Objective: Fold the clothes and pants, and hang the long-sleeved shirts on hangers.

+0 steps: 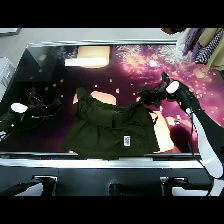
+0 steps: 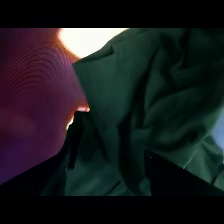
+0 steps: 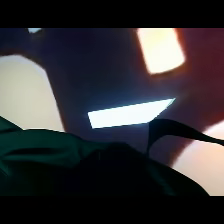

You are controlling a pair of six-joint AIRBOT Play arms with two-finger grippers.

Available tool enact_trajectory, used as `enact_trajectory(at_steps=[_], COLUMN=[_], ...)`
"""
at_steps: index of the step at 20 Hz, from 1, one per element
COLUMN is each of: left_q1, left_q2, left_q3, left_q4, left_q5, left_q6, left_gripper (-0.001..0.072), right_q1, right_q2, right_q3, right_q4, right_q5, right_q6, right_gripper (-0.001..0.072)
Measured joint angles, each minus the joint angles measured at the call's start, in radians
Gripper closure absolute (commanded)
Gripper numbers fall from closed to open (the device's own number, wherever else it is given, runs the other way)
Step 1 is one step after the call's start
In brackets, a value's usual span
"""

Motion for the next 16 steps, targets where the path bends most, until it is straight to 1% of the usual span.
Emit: enact_trajectory(at_steps=[2,5,8,14,15,16], left_q1=[-0.003,-0.023,-0.065,-0.146,-0.157,-0.167], left_q2=[-0.005,-0.039,-0.119,-0.277,-0.296,-0.314], left_q3=[0.012,0.058,0.146,0.343,0.369,0.389], left_q4=[-0.033,-0.116,-0.166,-0.197,-0.200,-0.202], left_q5=[0.030,0.066,0.081,0.124,0.128,0.130], left_q6=[0.011,0.079,0.137,0.182,0.190,0.195], left_gripper=[0.0173,0.0173,0.0173,0.0175,0.0192,0.0275], right_q1=[0.001,0.001,0.001,0.001,0.001,0.001], right_q2=[0.010,0.035,0.052,0.061,0.062,0.062], right_q3=[0.000,0.000,0.000,0.000,0.000,0.000], right_q4=[-0.024,-0.089,-0.129,-0.154,-0.157,-0.158], right_q5=[-0.001,0.010,0.035,0.071,0.071,0.075], right_q6=[0.009,0.053,0.080,0.099,0.099,0.101], right_gripper=[0.0669,0.0669,0.0669,0.0669,0.0669,0.0669])
